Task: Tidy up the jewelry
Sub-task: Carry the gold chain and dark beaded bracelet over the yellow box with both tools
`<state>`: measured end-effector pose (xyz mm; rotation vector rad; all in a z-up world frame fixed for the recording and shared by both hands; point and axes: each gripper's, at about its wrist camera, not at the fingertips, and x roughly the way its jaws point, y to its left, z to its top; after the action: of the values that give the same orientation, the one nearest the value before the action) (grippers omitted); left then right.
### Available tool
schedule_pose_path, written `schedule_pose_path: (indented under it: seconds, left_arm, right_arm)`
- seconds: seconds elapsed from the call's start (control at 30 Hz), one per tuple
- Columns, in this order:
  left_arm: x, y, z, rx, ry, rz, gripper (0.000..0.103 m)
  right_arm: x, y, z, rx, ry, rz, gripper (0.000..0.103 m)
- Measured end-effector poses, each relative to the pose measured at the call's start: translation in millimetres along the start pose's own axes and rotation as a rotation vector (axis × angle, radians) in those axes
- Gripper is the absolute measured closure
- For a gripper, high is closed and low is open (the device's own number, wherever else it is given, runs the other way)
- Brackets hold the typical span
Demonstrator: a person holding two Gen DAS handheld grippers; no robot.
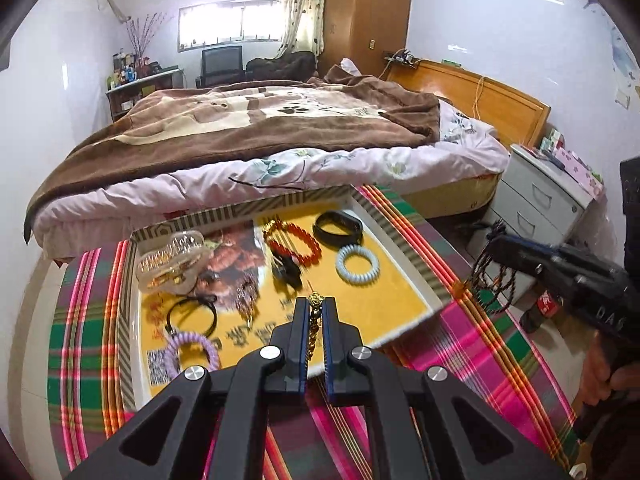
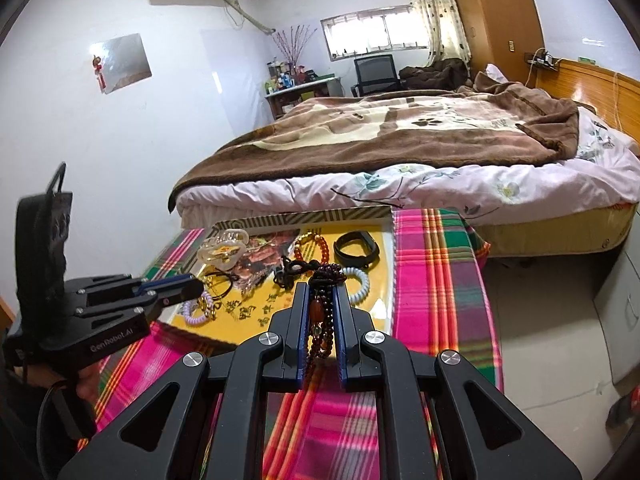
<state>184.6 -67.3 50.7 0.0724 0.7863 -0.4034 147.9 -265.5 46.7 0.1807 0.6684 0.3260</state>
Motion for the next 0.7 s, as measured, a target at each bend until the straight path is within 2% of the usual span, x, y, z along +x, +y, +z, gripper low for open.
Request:
schedule_pose_path:
  seconds: [0.2,0.47,0.7]
  left_arm:
    - [32,16,9,-0.036,0.032,0.005,0.097]
    - [68,24,-4,-0.046,0.091,0.003,0.097]
    - [87,27,-13,-0.051,0.134,0.004,0.097]
  right_arm:
    - [38,-3,2,0.014,0.051,0.003,0.092]
    - [81,-9,-8,0.015,0.146,0.005,0.092]
    - [99,-10,-14,0.003,0.195,0.003,0.092]
